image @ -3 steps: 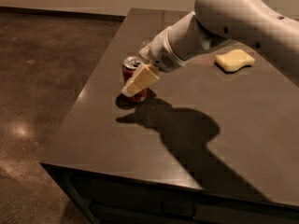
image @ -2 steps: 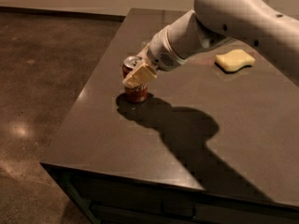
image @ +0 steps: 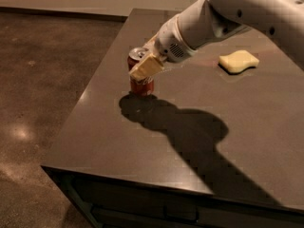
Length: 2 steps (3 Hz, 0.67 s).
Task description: Pick coke can
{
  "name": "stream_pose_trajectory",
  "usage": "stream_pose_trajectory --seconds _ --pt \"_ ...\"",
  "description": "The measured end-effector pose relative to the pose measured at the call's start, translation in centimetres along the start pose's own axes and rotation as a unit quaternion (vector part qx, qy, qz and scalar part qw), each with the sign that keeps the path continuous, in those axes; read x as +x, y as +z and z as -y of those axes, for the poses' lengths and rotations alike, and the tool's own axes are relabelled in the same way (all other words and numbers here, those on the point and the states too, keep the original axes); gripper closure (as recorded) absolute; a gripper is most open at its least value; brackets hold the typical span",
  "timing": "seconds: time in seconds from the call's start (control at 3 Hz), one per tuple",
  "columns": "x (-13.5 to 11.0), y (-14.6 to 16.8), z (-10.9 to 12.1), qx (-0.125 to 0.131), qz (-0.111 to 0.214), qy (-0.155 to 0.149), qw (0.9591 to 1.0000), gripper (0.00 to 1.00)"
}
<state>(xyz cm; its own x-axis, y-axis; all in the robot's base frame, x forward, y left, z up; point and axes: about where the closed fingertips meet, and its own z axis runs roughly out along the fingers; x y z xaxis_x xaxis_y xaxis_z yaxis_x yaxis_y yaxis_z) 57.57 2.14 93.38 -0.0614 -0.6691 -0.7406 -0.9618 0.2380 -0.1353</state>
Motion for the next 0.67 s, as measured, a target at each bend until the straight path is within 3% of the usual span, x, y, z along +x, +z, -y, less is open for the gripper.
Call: stream_pose_trajectory --seconds 0.67 --pt "-3.0 -5.7 1.2 -0.015 0.027 -0.028 0.9991 1.00"
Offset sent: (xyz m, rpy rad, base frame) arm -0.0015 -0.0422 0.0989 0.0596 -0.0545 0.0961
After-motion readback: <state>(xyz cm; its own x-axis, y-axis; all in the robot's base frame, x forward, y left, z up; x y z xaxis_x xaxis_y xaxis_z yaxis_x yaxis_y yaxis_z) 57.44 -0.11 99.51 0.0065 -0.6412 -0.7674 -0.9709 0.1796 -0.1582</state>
